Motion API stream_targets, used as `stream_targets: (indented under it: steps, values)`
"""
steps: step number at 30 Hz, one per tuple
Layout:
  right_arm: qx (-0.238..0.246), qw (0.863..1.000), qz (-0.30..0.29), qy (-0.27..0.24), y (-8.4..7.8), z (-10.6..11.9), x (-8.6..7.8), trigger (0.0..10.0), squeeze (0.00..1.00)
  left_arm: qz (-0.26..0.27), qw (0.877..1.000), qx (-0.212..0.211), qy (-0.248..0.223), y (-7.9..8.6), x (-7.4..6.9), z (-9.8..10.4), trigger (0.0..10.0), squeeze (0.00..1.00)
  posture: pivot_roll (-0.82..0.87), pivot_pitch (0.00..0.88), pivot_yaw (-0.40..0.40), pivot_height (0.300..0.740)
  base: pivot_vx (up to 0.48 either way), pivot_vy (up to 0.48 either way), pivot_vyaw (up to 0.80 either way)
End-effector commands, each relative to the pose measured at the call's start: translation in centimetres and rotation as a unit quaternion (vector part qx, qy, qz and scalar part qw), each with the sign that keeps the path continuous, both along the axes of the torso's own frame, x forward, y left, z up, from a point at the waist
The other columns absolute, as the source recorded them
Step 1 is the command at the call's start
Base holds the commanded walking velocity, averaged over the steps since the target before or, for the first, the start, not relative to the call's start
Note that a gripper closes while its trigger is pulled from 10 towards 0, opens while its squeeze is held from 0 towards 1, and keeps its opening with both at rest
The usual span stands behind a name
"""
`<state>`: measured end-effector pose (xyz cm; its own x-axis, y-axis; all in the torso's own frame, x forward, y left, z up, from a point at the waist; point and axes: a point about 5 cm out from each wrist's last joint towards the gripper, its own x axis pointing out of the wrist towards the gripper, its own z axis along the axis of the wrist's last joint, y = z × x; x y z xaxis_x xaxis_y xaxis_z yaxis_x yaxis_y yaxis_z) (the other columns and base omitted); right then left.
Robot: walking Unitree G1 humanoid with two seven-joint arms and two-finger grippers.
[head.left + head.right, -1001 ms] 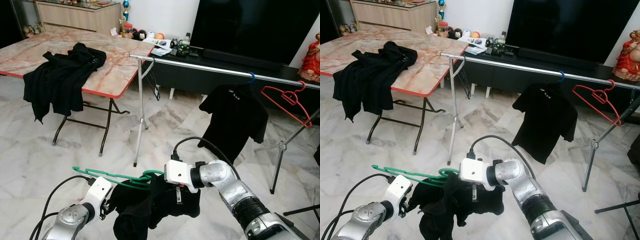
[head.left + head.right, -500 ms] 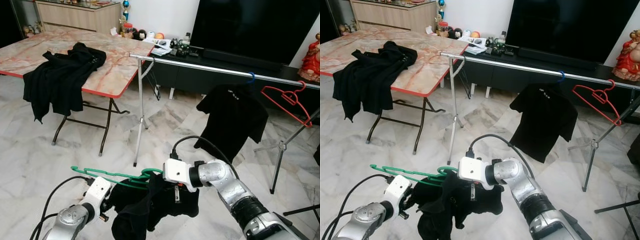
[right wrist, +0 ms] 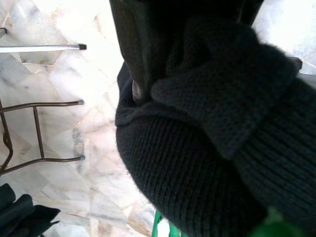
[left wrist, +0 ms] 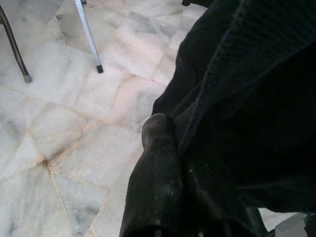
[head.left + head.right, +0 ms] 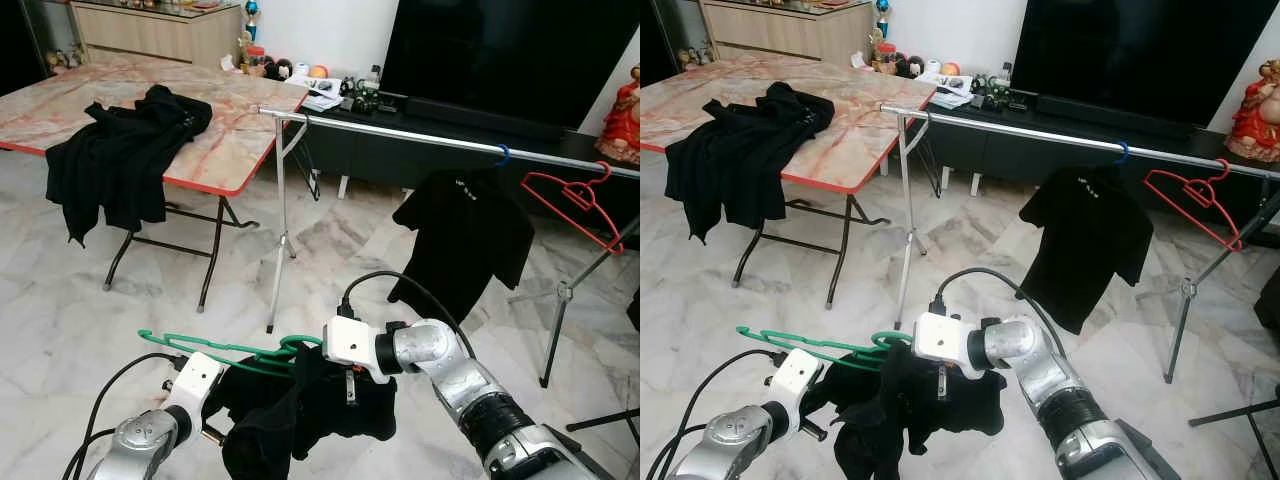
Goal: Hang hanger
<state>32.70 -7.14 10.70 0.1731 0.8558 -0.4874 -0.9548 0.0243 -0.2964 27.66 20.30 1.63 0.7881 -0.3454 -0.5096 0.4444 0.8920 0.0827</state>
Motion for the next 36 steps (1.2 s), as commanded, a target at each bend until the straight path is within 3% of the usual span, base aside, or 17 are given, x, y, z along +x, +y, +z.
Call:
stream_targets:
  steps: [1,6,7,8,9,15,19,21,22,27,28,29,31,36]
  values:
    - [0.016,1.000,-0.005,-0.021,-0.1,1.4,0.6,0.0,0.00,-0.008,1.000,-0.011,0.000,-0.5,0.0,0.0,0.0,0.00,0.19,0.000,-0.126,0.740,0.000,0.000,0.00]
    - [-0.020,0.999,-0.029,-0.039,-1.5,1.0,1.2,0.0,0.00,0.008,1.000,-0.002,0.001,-0.2,0.0,-0.3,0.0,0.00,0.20,0.000,-0.123,0.740,0.000,0.000,0.00]
    - [-0.046,0.997,-0.039,-0.045,-2.8,0.6,1.4,0.0,0.00,0.014,1.000,0.003,0.004,-0.1,-0.1,-0.5,0.0,0.00,0.19,0.000,-0.125,0.740,0.000,0.000,0.00]
    - [-0.046,0.997,-0.039,-0.045,-2.8,0.6,1.4,0.0,0.00,0.014,1.000,0.003,0.004,-0.1,-0.1,-0.5,0.0,0.00,0.19,0.000,-0.125,0.740,0.000,0.000,0.00]
    - [-0.050,0.997,-0.052,-0.041,-3.8,0.6,1.5,0.0,0.00,0.020,1.000,0.002,0.004,0.0,-0.2,-0.6,0.0,0.00,0.19,0.000,-0.126,0.740,0.000,0.000,0.00]
    - [-0.010,0.995,-0.099,0.002,-7.0,1.2,1.9,0.0,0.00,0.028,1.000,0.001,0.008,0.3,-0.6,-0.9,0.0,0.00,0.19,0.000,-0.130,0.740,0.000,0.000,0.00]
    - [0.006,0.995,-0.091,0.044,-9.0,1.2,1.3,0.0,0.00,0.028,1.000,0.002,0.011,0.4,-0.6,-1.0,0.0,0.00,0.19,0.000,-0.130,0.740,0.000,0.000,0.00]
    - [0.058,0.991,-0.079,0.093,-10.0,1.5,0.9,0.0,0.00,0.028,0.999,0.005,0.015,0.4,-0.6,-1.1,0.0,0.00,0.19,0.000,-0.134,0.740,0.000,0.000,0.00]
    - [0.060,0.990,-0.072,0.105,-10.4,1.4,0.6,0.0,0.00,0.029,0.999,0.007,0.015,0.4,-0.6,-1.1,0.0,0.00,0.19,0.000,-0.134,0.740,0.000,0.000,0.00]
    - [-0.054,0.988,-0.077,0.118,-13.4,-0.1,-0.4,0.0,0.00,0.031,0.999,0.005,0.013,0.4,-0.5,-1.0,0.0,0.00,0.18,0.000,-0.139,0.740,0.000,0.000,0.00]
    - [-0.106,0.984,-0.088,0.111,-14.7,-0.4,-0.6,0.0,0.00,0.031,0.999,0.005,0.014,0.4,-0.6,-1.1,0.0,0.00,0.18,0.000,-0.139,0.740,0.000,0.000,0.00]
    - [-0.106,0.984,-0.088,0.111,-14.7,-0.4,-0.6,0.0,0.00,0.031,0.999,0.005,0.014,0.4,-0.6,-1.1,0.0,0.00,0.18,0.000,-0.139,0.740,0.000,0.000,0.00]
    - [-0.168,0.976,-0.104,0.094,-16.5,-0.1,-0.7,0.0,0.00,0.031,0.999,0.007,0.017,0.4,-0.7,-1.2,0.0,0.00,0.18,0.000,-0.136,0.740,0.000,0.000,0.00]
    - [-0.205,0.970,-0.112,0.067,-17.4,0.6,-0.3,0.0,0.00,0.029,0.999,0.009,0.019,0.4,-0.6,-1.3,0.0,0.00,0.18,0.000,-0.136,0.740,0.000,0.000,0.00]
